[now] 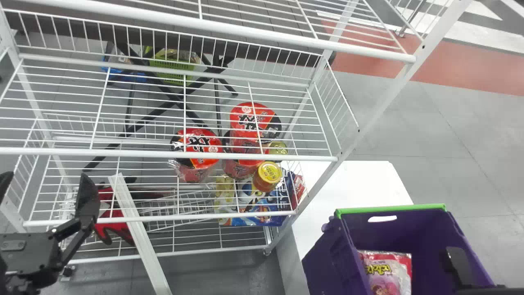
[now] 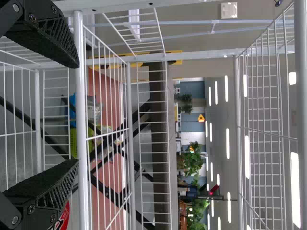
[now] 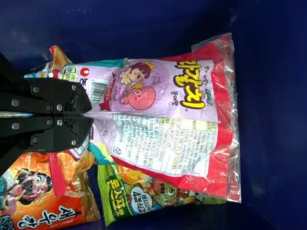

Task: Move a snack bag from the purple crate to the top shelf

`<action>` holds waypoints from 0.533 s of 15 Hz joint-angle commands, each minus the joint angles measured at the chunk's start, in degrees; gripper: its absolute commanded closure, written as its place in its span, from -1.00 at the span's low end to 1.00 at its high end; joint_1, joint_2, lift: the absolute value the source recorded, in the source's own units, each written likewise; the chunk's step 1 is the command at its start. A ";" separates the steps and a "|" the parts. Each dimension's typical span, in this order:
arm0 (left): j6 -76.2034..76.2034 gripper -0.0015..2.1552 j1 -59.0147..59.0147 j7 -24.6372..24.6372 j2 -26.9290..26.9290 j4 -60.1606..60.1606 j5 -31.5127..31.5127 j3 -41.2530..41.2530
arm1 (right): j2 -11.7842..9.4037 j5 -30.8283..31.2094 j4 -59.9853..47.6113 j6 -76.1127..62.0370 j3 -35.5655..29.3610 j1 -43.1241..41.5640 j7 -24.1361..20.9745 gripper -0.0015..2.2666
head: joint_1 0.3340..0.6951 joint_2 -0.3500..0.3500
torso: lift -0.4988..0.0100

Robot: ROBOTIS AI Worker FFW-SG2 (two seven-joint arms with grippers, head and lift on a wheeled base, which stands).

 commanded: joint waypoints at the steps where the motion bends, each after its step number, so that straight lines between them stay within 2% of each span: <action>1: 0.00 -0.89 0.00 0.00 0.04 -0.09 0.00 0.00 | 0.23 0.14 -0.83 0.67 -0.55 0.27 0.53 0.15 | 1.00 -1.00 | -0.41; 8: 0.18 -0.89 0.18 0.00 0.04 -0.70 -0.09 -0.08 | 0.58 0.14 -3.11 1.38 -1.69 1.24 1.41 0.15 | 1.00 -1.00 | -0.30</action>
